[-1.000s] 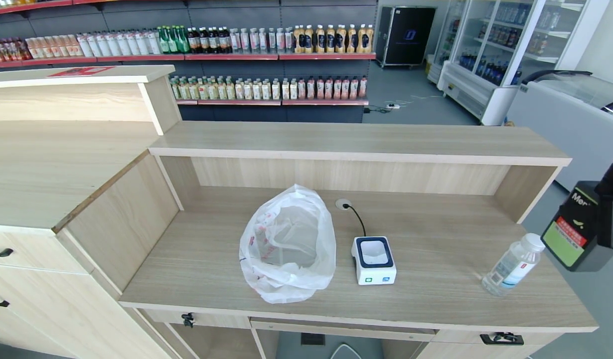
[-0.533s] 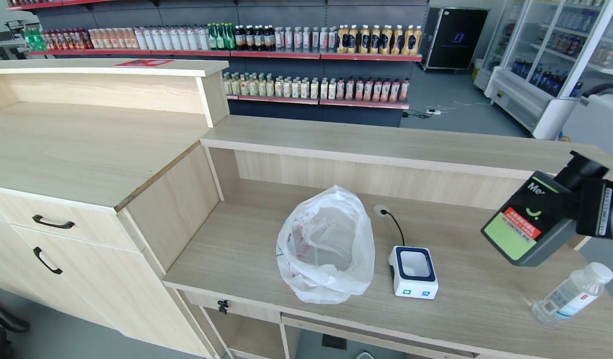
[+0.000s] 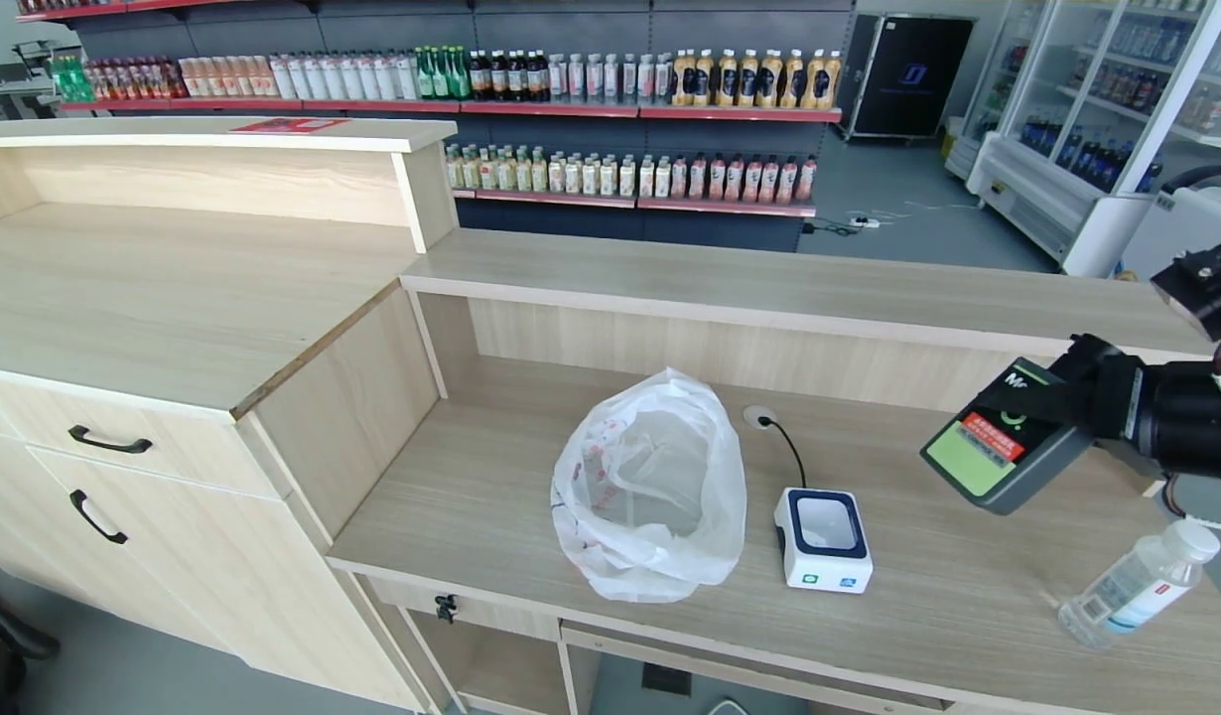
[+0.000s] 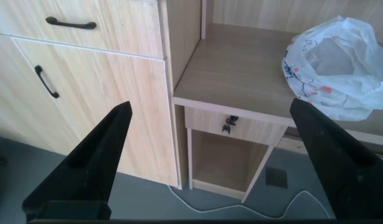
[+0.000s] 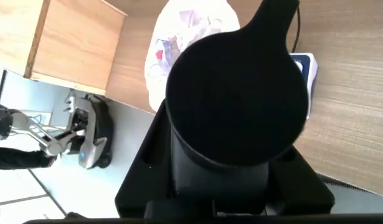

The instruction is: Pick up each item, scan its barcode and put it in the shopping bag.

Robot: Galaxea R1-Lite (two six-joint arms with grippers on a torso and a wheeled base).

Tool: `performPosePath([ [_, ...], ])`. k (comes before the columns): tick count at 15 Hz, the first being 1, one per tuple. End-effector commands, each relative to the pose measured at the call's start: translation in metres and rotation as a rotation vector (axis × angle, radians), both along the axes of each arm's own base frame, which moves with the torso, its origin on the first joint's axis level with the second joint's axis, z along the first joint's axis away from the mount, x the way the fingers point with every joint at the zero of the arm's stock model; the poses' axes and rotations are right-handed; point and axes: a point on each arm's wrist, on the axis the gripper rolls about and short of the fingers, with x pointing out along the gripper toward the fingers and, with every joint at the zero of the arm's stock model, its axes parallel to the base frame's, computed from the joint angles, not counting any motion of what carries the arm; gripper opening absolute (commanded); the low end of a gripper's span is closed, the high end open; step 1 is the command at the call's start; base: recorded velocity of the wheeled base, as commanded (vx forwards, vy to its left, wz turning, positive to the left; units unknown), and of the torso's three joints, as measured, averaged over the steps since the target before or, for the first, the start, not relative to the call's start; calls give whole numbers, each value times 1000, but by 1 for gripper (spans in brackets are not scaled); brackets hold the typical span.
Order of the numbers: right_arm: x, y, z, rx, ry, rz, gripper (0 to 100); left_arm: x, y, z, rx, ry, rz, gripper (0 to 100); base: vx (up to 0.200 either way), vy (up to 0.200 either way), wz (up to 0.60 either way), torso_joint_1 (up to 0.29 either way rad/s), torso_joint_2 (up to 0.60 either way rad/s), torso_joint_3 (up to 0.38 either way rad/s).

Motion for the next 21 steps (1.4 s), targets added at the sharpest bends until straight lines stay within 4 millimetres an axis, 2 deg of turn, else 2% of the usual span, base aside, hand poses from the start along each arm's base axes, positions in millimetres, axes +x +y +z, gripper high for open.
performPosePath([
  [1, 35, -22, -39, 55, 94, 10, 0, 0, 0, 0, 0, 0, 1, 100, 0, 0, 0, 0, 0, 0],
  [3, 47, -36, -56, 62, 77, 63, 0, 0, 0, 0, 0, 0, 1, 100, 0, 0, 0, 0, 0, 0],
  [5, 49, -50, -74, 32, 86, 101, 0, 0, 0, 0, 0, 0, 1, 100, 0, 0, 0, 0, 0, 0],
  [9, 56, -65, -94, 50, 90, 129, 0, 0, 0, 0, 0, 0, 1, 100, 0, 0, 0, 0, 0, 0],
  [14, 77, -71, -115, 59, 90, 196, 0, 0, 0, 0, 0, 0, 1, 100, 0, 0, 0, 0, 0, 0],
  [18, 80, -77, -133, 9, 68, 255, 0, 0, 0, 0, 0, 0, 1, 100, 0, 0, 0, 0, 0, 0],
  [21, 84, -80, -135, 35, 55, 280, 0, 0, 0, 0, 0, 0, 1, 100, 0, 0, 0, 0, 0, 0],
])
